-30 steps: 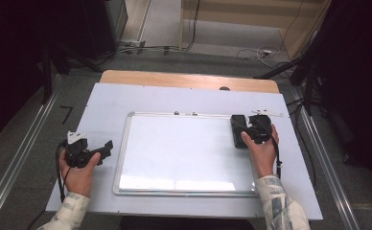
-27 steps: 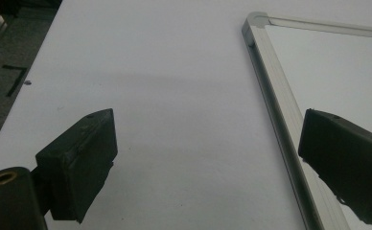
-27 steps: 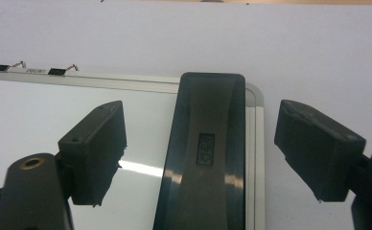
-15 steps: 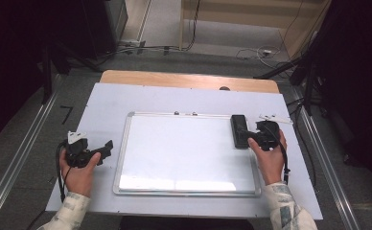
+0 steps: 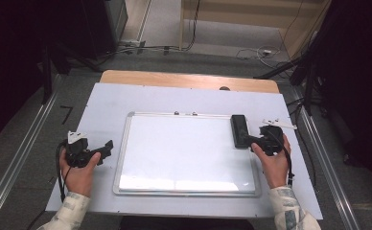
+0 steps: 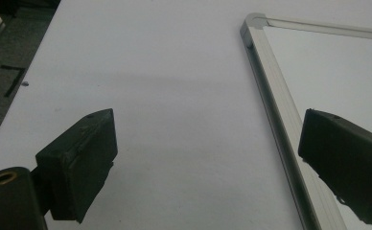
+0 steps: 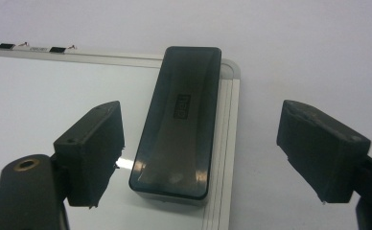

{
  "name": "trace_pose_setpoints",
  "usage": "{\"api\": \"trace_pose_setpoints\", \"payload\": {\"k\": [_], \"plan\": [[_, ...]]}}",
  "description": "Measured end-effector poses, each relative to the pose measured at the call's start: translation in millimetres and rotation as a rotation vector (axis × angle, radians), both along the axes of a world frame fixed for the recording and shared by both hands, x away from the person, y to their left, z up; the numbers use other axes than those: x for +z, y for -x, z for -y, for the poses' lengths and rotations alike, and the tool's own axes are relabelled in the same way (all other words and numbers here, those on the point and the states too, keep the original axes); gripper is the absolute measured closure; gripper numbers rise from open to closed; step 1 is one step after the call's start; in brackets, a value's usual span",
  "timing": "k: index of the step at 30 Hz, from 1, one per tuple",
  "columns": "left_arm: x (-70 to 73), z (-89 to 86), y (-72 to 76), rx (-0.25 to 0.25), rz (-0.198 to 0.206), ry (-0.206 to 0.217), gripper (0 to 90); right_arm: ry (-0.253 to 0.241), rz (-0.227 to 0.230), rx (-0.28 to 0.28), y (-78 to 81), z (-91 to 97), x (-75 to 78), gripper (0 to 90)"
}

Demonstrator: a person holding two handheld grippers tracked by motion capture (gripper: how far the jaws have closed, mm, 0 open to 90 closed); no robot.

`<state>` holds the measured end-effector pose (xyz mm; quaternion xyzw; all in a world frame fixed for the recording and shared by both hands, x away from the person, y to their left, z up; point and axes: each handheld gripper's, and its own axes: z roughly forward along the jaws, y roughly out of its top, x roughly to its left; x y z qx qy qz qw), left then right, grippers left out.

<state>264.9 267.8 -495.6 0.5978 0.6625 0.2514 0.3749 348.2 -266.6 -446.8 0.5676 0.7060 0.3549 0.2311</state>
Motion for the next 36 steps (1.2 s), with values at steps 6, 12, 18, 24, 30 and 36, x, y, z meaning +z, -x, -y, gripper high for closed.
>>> {"api": "trace_pose_setpoints", "payload": {"k": [6, 12, 18, 24, 30, 36], "plan": [[0.2, 0.2, -0.1, 0.001, 0.002, 0.004, 6.7, 0.003, -0.002, 0.0, 3.6, 3.7, -0.3, 14.9], [0.2, 0.2, -0.1, -0.002, -0.002, 0.001, 6.7, 0.006, -0.001, 0.01, 7.0, 5.9, -0.4, 14.7], [0.3, 0.1, -0.1, -0.002, -0.002, 0.002, 6.7, 0.003, 0.002, 0.012, 11.0, 7.9, 0.3, 14.7], [0.2, 0.3, -0.1, -0.004, 0.0, 0.003, 6.7, 0.004, 0.004, 0.012, 14.8, 9.9, 1.1, 14.6], [0.3, 0.2, -0.1, -0.004, -0.001, 0.004, 6.7, 0.002, 0.008, 0.01, 18.6, 13.3, 1.2, 14.6], [0.3, 0.3, -0.2, -0.005, 0.0, 0.004, 6.8, -0.004, 0.014, 0.017, 23.1, 15.9, 2.3, 14.6]]}}
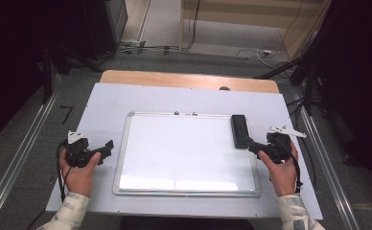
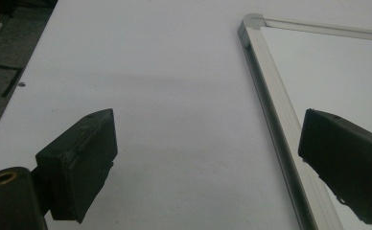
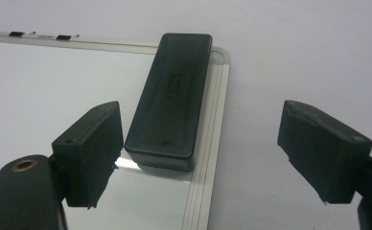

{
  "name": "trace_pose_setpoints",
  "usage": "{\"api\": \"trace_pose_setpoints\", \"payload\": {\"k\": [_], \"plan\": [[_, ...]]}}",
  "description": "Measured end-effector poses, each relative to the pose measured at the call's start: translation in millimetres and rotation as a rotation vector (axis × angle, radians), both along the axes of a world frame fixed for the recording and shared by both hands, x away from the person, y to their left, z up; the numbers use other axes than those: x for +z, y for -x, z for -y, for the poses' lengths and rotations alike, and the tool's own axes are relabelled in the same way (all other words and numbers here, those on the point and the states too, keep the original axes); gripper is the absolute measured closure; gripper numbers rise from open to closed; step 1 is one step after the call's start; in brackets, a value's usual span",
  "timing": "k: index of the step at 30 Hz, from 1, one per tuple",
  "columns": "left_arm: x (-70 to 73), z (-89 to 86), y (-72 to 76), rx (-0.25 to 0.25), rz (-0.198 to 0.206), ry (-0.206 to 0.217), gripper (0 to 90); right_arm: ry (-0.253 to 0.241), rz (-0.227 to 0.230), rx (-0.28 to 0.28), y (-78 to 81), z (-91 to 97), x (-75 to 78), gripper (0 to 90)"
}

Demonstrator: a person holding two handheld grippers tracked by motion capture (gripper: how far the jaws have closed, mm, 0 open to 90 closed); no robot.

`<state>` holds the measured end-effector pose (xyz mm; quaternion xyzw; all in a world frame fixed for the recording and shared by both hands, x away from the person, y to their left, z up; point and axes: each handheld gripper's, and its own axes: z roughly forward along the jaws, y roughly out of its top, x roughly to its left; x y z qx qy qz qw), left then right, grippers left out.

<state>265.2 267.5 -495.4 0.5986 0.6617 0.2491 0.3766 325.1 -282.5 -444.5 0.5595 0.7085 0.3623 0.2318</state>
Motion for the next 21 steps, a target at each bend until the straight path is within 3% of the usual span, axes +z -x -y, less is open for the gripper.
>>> {"api": "trace_pose_setpoints", "payload": {"k": [21], "plan": [[0.4, 0.5, 0.1, 0.0, 0.004, 0.005, 6.7, -0.005, 0.002, -0.024, 10.6, 14.8, -0.1, 14.7]]}}
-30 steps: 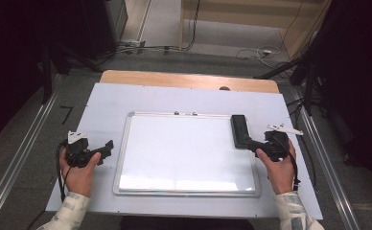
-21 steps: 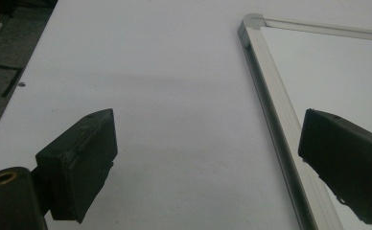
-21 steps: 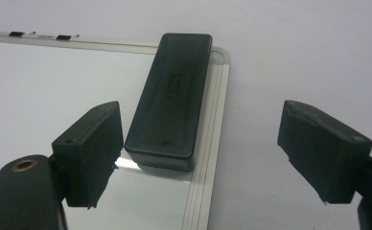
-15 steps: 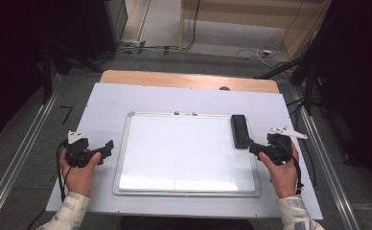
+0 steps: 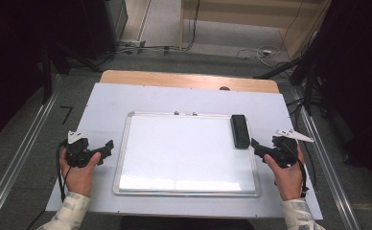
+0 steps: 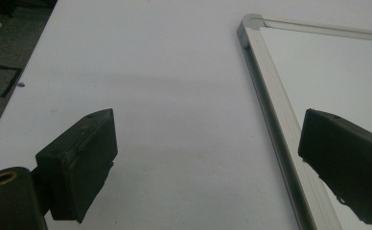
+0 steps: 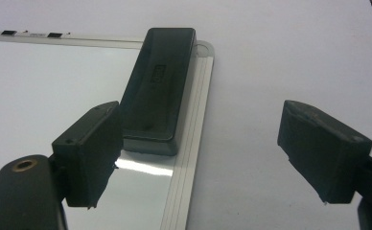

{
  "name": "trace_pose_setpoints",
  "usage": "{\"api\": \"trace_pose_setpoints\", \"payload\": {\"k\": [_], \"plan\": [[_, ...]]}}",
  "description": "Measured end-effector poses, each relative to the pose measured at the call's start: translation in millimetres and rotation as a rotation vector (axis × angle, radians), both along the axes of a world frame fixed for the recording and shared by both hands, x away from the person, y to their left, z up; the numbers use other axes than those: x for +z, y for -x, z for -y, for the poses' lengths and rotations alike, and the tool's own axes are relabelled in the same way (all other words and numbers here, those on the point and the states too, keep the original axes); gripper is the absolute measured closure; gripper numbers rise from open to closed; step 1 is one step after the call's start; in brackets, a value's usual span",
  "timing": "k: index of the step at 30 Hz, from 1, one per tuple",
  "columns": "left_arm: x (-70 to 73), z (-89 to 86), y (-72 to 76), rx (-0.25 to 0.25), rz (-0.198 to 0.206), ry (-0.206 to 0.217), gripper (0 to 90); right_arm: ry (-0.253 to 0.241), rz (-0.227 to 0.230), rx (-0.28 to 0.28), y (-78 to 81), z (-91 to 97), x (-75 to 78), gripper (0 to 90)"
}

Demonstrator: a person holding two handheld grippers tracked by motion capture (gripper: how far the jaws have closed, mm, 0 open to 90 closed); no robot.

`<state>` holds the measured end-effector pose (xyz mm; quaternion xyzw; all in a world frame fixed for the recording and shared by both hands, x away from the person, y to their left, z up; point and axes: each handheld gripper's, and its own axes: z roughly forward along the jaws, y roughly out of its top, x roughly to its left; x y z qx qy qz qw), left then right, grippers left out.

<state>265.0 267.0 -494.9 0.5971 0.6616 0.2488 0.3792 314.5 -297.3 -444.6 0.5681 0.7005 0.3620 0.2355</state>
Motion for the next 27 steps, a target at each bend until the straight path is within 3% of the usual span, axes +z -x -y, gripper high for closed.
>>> {"api": "trace_pose_setpoints", "payload": {"k": [27], "plan": [[0.1, -0.2, 0.3, -0.002, -0.002, -0.004, 6.7, 0.004, -0.007, -0.039, 13.6, 23.6, -2.9, 14.6]]}}
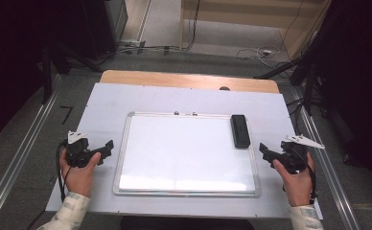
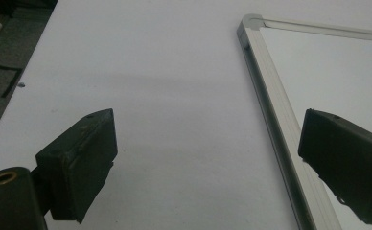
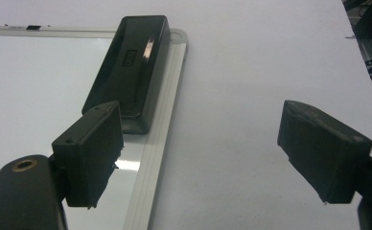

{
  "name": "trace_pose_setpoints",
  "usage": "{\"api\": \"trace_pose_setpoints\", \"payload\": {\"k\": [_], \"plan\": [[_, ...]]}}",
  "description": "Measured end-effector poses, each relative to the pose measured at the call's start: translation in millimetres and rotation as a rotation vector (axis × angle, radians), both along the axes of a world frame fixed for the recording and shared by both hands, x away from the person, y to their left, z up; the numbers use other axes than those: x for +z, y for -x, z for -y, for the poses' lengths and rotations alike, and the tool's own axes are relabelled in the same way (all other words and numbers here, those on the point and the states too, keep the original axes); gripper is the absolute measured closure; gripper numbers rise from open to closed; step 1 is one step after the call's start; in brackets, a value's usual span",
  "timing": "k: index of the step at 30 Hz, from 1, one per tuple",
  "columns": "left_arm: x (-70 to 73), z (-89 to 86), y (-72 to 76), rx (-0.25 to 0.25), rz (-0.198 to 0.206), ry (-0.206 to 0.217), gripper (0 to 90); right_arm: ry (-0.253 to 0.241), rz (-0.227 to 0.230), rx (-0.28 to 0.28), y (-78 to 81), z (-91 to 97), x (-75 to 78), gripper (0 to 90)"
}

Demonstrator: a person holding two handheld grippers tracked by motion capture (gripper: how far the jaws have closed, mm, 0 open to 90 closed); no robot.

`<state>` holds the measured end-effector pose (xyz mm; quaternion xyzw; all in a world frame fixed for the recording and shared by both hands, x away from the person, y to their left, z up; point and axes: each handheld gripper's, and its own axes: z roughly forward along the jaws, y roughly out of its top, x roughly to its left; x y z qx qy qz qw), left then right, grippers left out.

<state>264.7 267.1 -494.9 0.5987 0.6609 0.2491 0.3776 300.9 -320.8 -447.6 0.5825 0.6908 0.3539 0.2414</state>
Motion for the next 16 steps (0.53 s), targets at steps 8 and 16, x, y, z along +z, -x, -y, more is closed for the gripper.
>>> {"api": "trace_pose_setpoints", "payload": {"k": [8, 16], "plan": [[0.0, -0.1, 0.0, 0.0, 0.0, 0.001, 6.7, 0.006, -0.004, -0.015, 5.2, 10.1, -2.1, 14.6], [-0.3, 0.1, -0.2, 0.001, -0.003, -0.003, 6.7, 0.0, -0.005, -0.034, 9.9, 24.7, -5.7, 14.3]]}}
